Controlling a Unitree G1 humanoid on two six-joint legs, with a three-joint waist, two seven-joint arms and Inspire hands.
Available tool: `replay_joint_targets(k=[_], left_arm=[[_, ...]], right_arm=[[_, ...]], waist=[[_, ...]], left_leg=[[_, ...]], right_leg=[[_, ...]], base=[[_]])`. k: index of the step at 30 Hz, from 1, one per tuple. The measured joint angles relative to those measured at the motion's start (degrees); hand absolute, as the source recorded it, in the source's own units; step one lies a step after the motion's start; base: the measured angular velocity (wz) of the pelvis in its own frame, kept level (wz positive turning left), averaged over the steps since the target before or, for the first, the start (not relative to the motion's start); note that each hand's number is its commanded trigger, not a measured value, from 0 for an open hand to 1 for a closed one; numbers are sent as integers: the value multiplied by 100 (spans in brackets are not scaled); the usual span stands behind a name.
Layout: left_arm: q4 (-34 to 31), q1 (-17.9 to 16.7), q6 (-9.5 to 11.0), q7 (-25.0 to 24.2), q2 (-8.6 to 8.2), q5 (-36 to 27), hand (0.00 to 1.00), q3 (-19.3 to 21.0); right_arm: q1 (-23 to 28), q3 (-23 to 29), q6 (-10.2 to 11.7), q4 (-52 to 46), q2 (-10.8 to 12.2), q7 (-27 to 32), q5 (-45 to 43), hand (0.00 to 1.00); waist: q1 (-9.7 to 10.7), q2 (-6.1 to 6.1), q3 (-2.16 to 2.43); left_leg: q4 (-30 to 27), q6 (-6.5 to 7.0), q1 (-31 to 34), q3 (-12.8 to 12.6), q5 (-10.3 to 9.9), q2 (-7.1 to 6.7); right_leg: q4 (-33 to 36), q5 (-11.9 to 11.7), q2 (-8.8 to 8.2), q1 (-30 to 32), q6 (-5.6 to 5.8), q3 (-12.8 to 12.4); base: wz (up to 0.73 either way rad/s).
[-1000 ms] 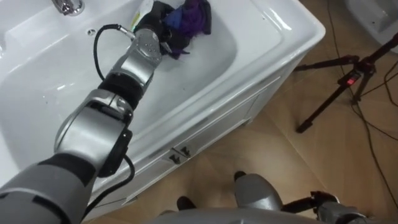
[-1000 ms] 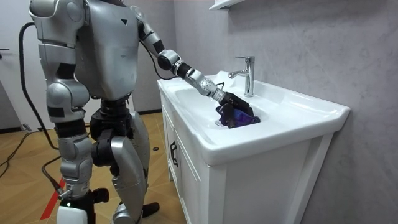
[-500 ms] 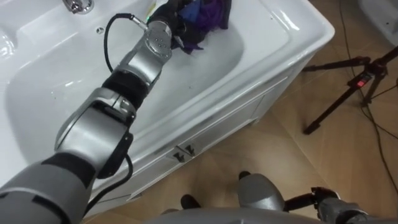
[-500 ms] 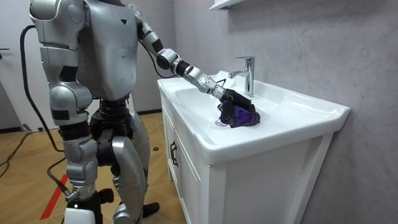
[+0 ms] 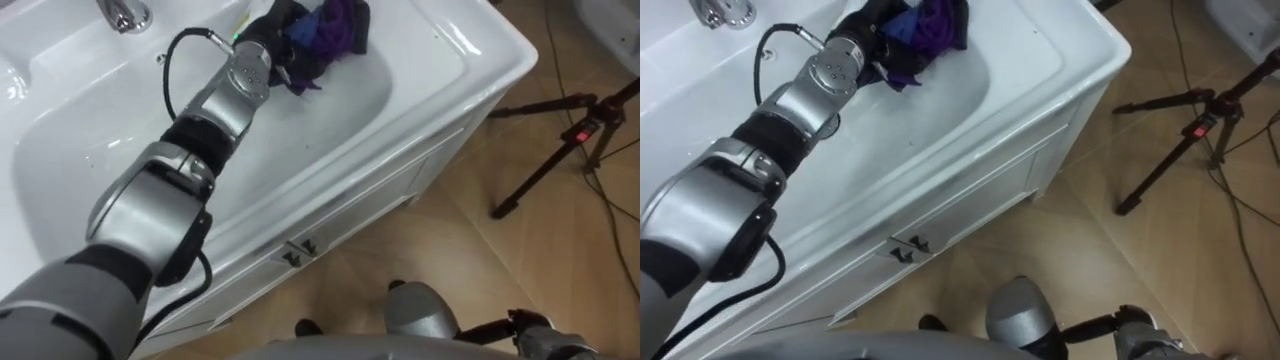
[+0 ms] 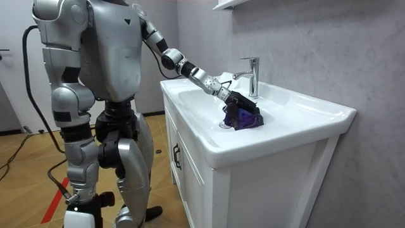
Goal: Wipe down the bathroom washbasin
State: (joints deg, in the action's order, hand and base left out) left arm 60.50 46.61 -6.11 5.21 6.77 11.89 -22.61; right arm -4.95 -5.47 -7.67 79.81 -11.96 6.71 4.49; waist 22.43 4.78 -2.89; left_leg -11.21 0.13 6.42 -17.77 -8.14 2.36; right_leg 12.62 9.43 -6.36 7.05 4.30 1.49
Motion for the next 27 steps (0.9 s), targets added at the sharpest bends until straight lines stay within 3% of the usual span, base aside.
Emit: replay_joint_targets(k=[5, 9, 12, 19, 21, 27], left_arm=[[96, -205, 108, -49, 67, 390, 100, 284], [211, -403, 151, -35, 103, 434, 100, 343], [399, -421, 141, -43, 126, 616, 100, 342], [551, -432, -75, -208, 300, 1259, 100, 399], [602, -470, -223, -210, 381, 1374, 100, 460], [602, -665, -332, -268, 569, 1883, 100, 536]], right_arm=[[5, 4, -125, -126, -4, 1, 17, 0], [50, 5, -121, -208, -5, 39, 17, 0], [54, 3, -120, -240, -10, 77, 9, 0], [56, 84, -106, -514, -58, 96, 85, 0], [62, 196, -113, -530, -56, 128, 245, 0], [81, 236, -21, -585, -26, 128, 437, 0]], waist=[[-128, -90, 39], [-220, -138, 111], [-264, -149, 121], [-424, -139, 138], [-476, -135, 155], [-565, -140, 184]], left_leg=[[-7, 0, 3, -27, 0, 5], [-6, 0, -30, -20, 0, 11], [-6, -2, -115, -33, -1, 21], [-41, -10, -115, -38, 4, 47], [-41, -11, -124, -38, 5, 49], [-33, -11, -288, -23, 5, 51]], right_leg=[[6, 6, 13, 13, -3, -46], [12, 0, 19, -40, -12, -49], [20, -1, 24, -110, -13, -49], [100, 4, 39, -101, -28, -47], [100, -3, 42, -115, -26, -49], [0, -16, 41, -343, -32, -2]], base=[[-4], [0], [0], [0], [0], [2]])
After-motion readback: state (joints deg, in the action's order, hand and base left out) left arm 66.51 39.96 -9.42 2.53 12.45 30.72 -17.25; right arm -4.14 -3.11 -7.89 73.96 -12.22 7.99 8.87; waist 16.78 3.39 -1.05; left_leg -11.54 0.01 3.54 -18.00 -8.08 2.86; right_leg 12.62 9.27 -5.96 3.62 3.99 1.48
